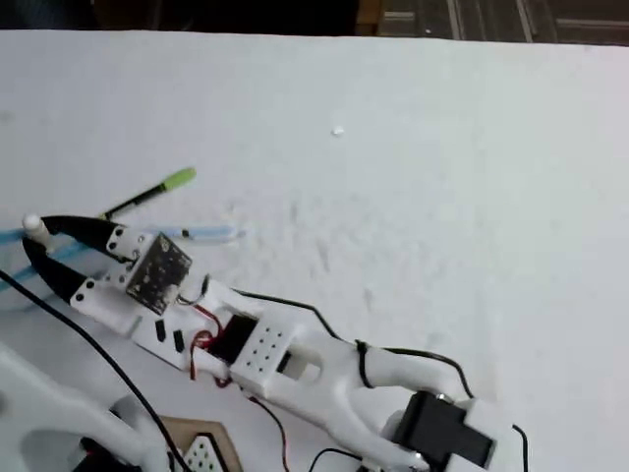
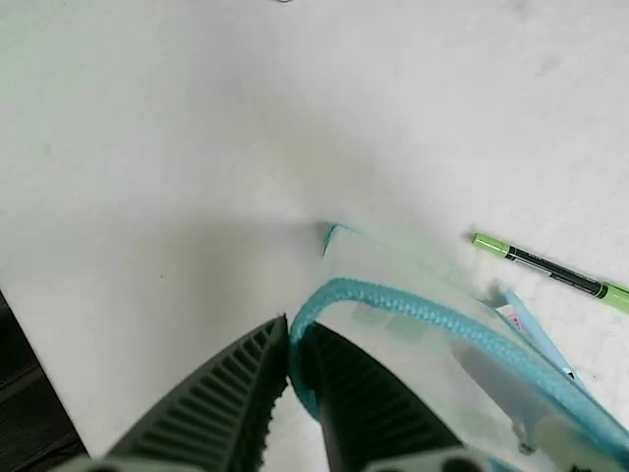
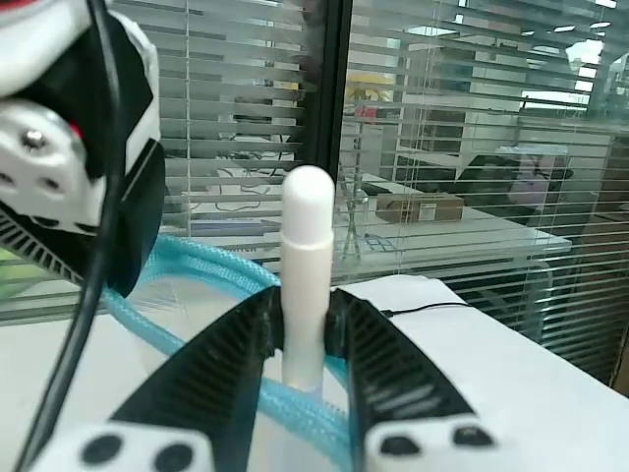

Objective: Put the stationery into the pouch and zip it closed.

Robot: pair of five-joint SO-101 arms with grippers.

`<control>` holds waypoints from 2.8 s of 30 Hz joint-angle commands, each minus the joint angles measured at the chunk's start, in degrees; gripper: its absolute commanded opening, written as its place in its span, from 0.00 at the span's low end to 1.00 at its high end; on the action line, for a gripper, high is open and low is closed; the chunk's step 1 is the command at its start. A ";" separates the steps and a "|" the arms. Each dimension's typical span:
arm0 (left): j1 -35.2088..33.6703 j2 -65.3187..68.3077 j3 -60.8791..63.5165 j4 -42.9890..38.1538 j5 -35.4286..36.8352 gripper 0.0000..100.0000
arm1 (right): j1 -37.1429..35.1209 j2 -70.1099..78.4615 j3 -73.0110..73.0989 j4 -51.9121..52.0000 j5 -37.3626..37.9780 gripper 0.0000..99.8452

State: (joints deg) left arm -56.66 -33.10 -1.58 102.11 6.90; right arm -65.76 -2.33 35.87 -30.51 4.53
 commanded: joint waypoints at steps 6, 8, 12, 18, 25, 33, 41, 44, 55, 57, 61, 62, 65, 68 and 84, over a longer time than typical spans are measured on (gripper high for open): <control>0.31 0.66 0.26 0.18 -0.18 0.02 | 0.66 0.57 -0.18 1.19 0.70 0.02; 0.31 0.66 0.26 0.18 -0.18 0.02 | 0.66 0.40 -0.26 1.19 0.70 0.02; 0.31 0.66 0.26 0.18 -0.18 0.02 | 0.66 0.40 -1.05 1.45 0.70 0.02; 0.31 0.66 0.26 0.18 -0.18 0.02 | 0.48 0.40 -1.32 2.15 0.79 0.27; 0.31 0.66 0.26 0.09 -0.18 0.02 | 0.66 -6.90 -0.97 7.16 0.26 0.35; 0.31 0.66 0.26 0.09 -0.18 0.02 | 8.57 -25.54 -3.25 25.54 -1.76 0.31; 0.31 0.66 0.26 0.09 -0.18 0.02 | 28.62 -25.01 -13.89 62.46 -15.12 0.31; 0.31 0.66 0.26 0.09 -0.18 0.02 | 30.37 -20.97 -13.89 66.42 -9.23 0.31; 0.31 0.66 0.26 0.09 -0.18 0.02 | 22.46 18.95 -40.09 86.64 24.62 0.31; 0.31 0.66 0.26 0.18 -0.18 0.02 | 20.97 27.47 -48.44 91.82 31.03 0.32; 0.31 0.66 0.26 0.18 -0.18 0.02 | 20.35 42.33 -68.22 100.26 35.52 0.33; 0.31 0.66 0.26 0.18 -0.18 0.02 | 20.53 45.85 -73.49 101.93 35.78 0.33; 0.31 0.66 0.26 0.18 -0.18 0.02 | 21.32 56.40 -89.67 106.77 35.96 0.32; 0.31 0.66 0.26 0.18 -0.18 0.02 | 21.85 66.68 -103.82 112.75 36.04 0.32; 0.31 0.57 0.18 0.18 -0.35 0.02 | 30.46 72.04 -120.00 132.18 40.88 0.03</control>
State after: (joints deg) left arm -56.66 -33.10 -1.49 102.20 6.90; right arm -39.65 75.74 -87.82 99.96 44.97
